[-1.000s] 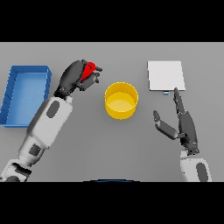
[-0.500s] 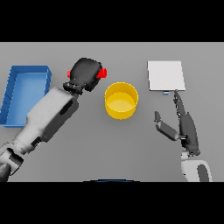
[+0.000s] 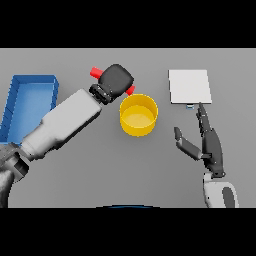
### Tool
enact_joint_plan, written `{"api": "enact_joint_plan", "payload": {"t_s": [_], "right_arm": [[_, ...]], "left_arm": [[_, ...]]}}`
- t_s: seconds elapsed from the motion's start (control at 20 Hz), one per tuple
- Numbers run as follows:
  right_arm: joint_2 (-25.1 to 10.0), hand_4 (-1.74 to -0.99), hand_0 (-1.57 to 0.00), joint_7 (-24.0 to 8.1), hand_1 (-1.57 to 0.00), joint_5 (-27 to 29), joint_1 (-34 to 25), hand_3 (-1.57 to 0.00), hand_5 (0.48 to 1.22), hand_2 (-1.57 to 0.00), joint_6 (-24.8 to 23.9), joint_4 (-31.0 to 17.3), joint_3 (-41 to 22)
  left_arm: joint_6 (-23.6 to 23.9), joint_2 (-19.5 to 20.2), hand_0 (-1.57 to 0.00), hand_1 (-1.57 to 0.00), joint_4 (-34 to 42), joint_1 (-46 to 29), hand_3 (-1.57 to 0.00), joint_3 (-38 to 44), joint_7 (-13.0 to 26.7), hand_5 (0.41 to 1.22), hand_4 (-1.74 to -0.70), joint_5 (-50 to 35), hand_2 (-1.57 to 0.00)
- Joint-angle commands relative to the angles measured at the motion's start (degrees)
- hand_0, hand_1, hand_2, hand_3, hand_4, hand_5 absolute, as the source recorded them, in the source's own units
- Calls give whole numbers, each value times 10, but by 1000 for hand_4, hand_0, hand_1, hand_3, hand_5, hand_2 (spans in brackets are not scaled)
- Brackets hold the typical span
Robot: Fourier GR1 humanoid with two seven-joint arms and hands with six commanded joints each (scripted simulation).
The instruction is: Pick up the red beaker and tilt it to pour out 1 green nut into yellow bowl. Pick up the yellow bowl and place it on the metallic measuring scale.
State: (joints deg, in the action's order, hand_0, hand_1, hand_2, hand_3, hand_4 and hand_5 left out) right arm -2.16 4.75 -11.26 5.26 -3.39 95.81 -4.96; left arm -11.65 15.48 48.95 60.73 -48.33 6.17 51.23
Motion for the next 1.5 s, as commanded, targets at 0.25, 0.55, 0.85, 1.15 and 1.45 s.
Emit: {"api": "enact_joint_plan", "payload": {"t_s": [0.25,0.55,0.85,1.15,1.45], "right_arm": [[-1,-1293,1,3,1,0,3,1,631,1,-2,4,2],[-5,-1276,1,-2,1,-15,6,1,593,1,-10,4,0],[-5,-1216,1,-1,1,-27,4,1,585,1,-19,-2,-1],[0,-1210,1,2,1,-45,-4,1,594,1,-29,-10,-9],[-1,-1201,1,11,1,-42,-2,1,592,1,-29,-2,-8]], "left_arm": [[-37,-8,-1571,-1571,-33,50,-1532,-88,-22,1220,-1735,53,-1571],[-34,-8,-1571,-1571,-58,95,-1561,-154,-49,1221,-1739,91,-1571],[-52,-25,-1571,-1571,-95,144,-1568,-218,-85,1221,-1735,120,-1571],[-31,-36,-1571,-1571,-111,173,-1570,-272,-103,1221,-1734,145,-1571],[-7,-10,-1571,-1571,-161,265,-1509,-237,-133,1221,-1676,105,-1399]]}}
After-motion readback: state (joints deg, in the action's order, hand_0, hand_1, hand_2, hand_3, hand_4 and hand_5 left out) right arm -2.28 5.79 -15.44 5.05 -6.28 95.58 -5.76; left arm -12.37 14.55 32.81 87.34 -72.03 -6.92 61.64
